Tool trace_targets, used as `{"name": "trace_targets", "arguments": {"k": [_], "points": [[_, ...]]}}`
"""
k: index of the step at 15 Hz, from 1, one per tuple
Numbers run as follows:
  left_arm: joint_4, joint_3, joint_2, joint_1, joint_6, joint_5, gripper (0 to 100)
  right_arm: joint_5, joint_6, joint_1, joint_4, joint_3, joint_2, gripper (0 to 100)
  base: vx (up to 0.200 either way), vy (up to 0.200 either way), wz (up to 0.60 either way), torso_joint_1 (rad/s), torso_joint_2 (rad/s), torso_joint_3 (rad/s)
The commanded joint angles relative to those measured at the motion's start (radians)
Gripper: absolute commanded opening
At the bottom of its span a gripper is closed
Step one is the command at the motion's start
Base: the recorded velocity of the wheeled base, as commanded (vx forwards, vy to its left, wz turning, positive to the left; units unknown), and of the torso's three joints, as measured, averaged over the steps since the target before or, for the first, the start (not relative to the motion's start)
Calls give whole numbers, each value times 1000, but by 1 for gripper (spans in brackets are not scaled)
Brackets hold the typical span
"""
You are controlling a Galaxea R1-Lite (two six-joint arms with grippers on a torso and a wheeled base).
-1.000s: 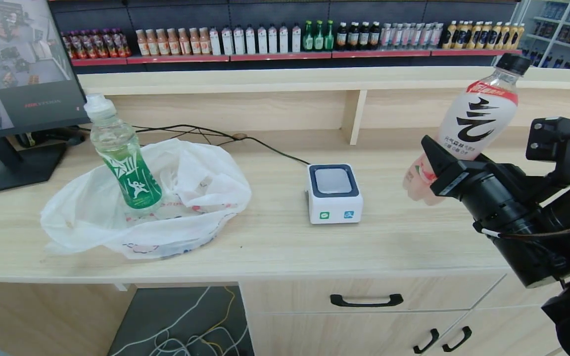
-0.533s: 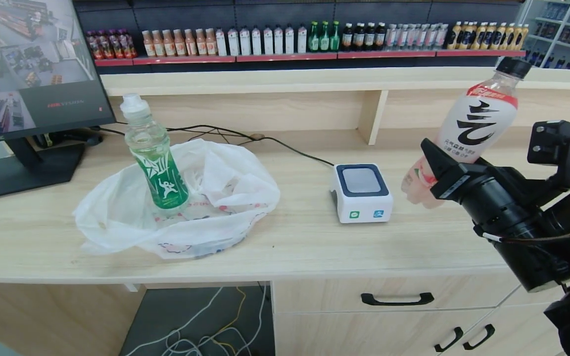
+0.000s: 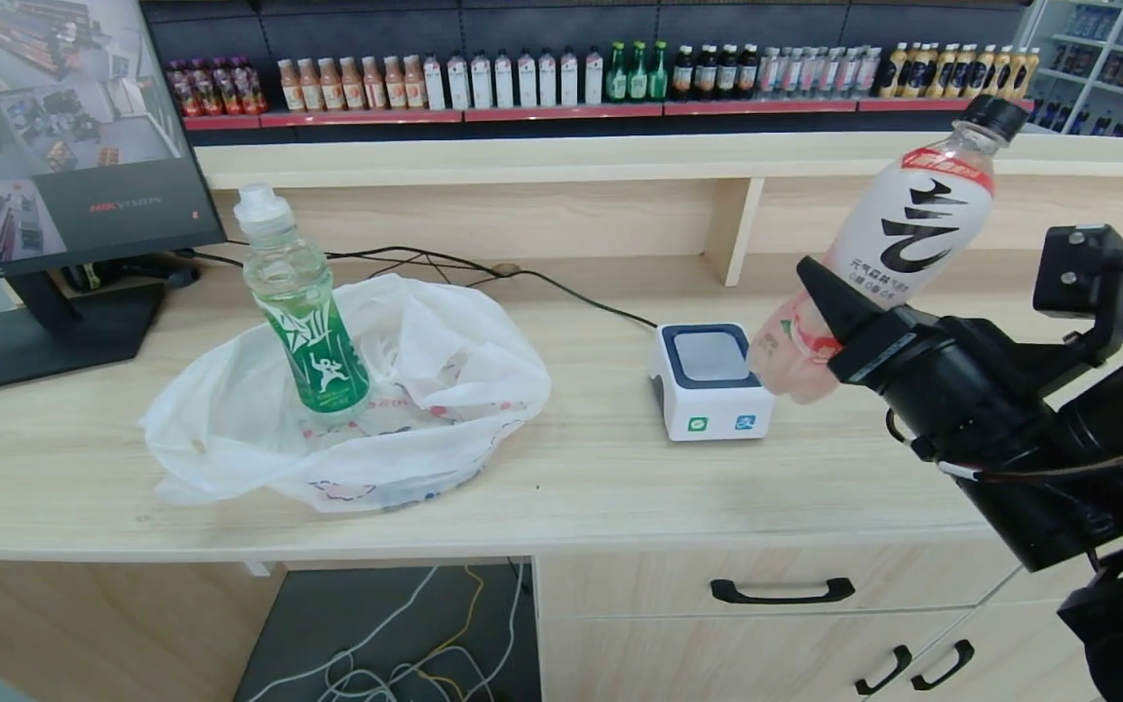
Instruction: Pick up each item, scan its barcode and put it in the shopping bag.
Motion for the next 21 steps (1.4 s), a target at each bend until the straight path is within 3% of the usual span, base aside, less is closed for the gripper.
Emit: {"name": "trace_targets", "arguments": {"k": [1,8,12,14,19,21], "points": [[0,0,0,0,0,0,100,0,28,9,-1,-44,37,0,0,0,0,0,0,0],[0,0,0,0,0,0,100,-21,306,73,12,-210,152,0,0,0,0,0,0,0],[0,0,0,0,0,0,100,-165,533,84,183,-357,172,0,0,0,0,0,0,0],[0,0,0,0,0,0,100,-182,602,82,249,-405,172,0,0,0,0,0,0,0],[0,0,0,0,0,0,100,-178,657,56,272,-415,216,0,0,0,0,0,0,0],[0,0,0,0,0,0,100,-182,737,32,280,-395,233,0,0,0,0,0,0,0]]}}
